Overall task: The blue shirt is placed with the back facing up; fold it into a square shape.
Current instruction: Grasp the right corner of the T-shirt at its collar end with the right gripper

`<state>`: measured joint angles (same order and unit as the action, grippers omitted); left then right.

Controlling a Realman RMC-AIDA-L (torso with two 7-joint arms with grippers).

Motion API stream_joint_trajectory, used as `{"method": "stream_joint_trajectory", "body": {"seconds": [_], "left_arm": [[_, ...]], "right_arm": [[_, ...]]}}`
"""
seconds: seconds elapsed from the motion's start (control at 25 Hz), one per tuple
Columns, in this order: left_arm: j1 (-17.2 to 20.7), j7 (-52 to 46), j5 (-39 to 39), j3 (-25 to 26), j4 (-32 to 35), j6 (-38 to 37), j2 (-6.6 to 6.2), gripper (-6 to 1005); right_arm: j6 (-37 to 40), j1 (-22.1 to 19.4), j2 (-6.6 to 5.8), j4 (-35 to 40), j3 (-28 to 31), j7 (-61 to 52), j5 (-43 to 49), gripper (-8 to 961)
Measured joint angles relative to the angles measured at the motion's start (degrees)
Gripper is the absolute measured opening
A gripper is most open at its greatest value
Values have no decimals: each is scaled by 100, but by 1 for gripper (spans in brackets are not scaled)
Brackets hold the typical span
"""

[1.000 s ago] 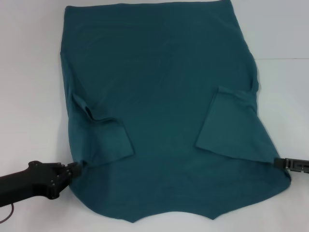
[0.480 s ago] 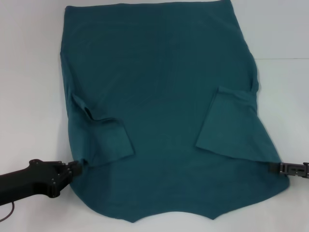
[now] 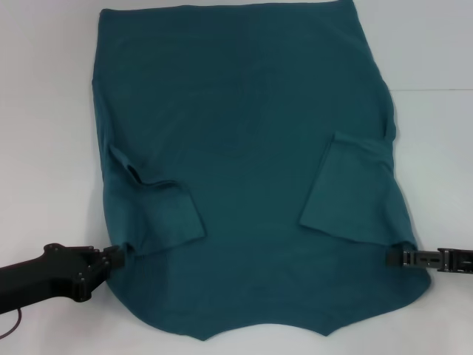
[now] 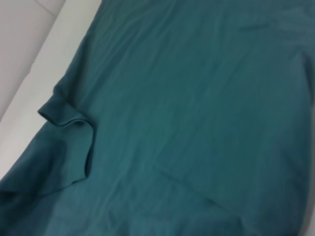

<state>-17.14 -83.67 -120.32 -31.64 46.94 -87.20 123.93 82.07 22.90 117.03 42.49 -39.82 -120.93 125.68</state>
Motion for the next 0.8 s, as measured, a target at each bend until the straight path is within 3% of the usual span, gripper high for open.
{"method": "stream_joint_trajectory", "body": {"seconds": [0.2,0.32,0.56,0.8], "left_arm": [[-4,0,0,0,-1,2,0,38],[-8,0,0,0,-1,2,0,38],[-26,0,0,0,-1,2,0,39],[-32,0,0,0,5,2,0,38]], "right_arm": [[84,50,-3,0,-44,-30,12,880],[103,77,-30,-2,-95,-122,172,710],[101,126,-19,3,-90,-240,392,469],[89,117,-11,4,-38,-246,431,327]]}}
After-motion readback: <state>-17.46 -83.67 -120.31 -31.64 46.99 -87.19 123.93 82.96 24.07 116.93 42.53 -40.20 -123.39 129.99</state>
